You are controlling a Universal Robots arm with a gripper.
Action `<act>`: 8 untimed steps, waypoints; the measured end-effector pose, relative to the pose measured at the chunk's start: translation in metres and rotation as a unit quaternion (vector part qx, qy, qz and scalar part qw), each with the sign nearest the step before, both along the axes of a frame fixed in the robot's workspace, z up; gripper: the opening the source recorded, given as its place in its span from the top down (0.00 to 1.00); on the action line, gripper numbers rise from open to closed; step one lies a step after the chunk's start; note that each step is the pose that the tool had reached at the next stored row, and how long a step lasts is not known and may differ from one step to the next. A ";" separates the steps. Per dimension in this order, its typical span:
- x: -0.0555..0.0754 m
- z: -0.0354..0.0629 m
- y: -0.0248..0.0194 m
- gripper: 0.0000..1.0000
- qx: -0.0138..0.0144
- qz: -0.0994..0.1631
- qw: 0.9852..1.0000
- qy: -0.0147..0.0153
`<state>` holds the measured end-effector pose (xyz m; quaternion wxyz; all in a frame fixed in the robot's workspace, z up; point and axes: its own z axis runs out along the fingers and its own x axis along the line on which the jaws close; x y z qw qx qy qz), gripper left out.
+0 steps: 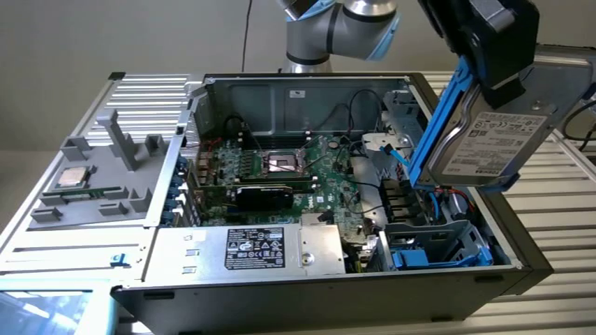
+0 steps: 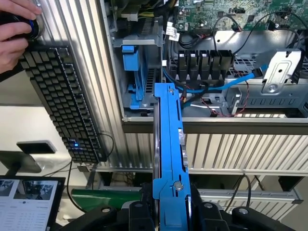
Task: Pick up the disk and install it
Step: 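Insert the disk into the insertion slot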
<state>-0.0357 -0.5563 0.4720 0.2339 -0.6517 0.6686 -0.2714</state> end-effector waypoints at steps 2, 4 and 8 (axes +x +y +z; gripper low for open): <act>-0.001 -0.0014 -0.0005 0.62 0.000 -0.001 1.000 -0.001; -0.002 -0.0022 -0.0016 0.62 0.000 -0.001 1.000 -0.001; -0.005 -0.0044 -0.0051 0.62 0.000 -0.001 1.000 -0.001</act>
